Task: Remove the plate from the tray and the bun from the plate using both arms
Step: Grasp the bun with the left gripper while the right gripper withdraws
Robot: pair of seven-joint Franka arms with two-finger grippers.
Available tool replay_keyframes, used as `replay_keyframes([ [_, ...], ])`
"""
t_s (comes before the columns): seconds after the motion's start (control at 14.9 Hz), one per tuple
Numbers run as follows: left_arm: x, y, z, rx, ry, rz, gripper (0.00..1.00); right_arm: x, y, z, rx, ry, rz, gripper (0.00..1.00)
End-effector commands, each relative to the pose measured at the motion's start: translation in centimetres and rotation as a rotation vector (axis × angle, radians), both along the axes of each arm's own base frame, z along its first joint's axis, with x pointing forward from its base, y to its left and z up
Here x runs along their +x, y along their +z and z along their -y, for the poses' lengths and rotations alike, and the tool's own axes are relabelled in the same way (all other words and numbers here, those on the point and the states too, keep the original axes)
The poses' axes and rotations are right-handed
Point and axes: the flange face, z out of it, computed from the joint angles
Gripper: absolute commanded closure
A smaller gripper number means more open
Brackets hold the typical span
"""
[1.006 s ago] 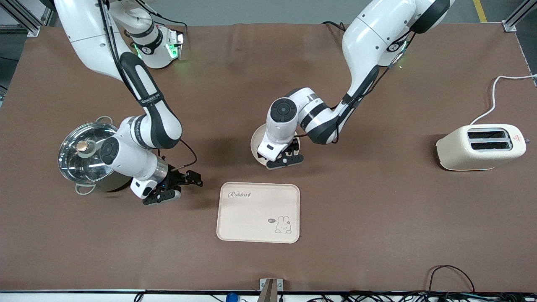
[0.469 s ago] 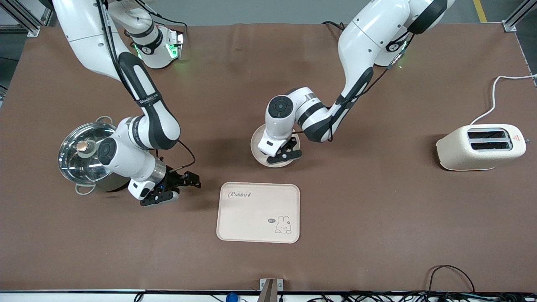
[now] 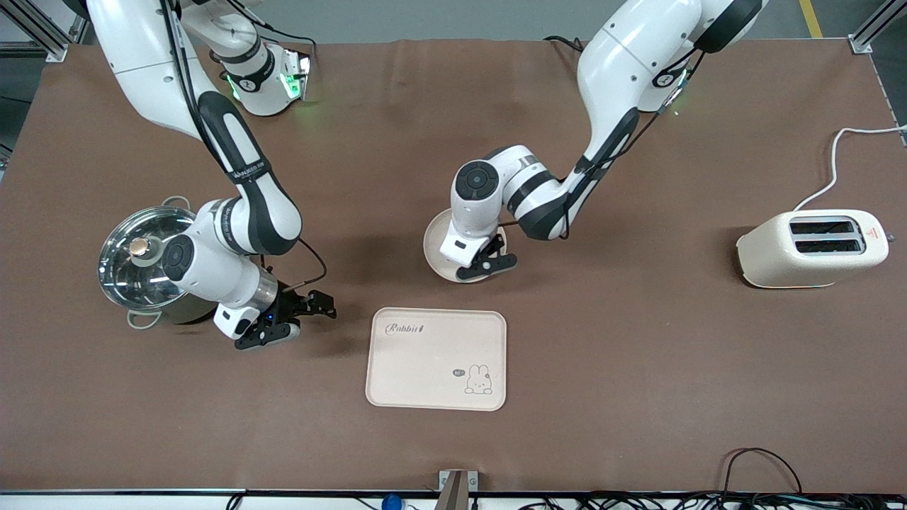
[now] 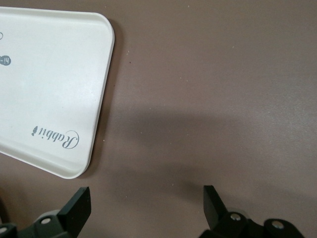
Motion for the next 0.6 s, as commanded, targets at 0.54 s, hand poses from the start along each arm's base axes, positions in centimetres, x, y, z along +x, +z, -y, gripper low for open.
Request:
replay_keyframes([
  [0.54, 10.5, -1.9, -29.7, -0.046, -0.215, -0.031, 0.95, 1.0, 0.0, 2.7, -0.006, 0.049, 0.023, 0.00],
])
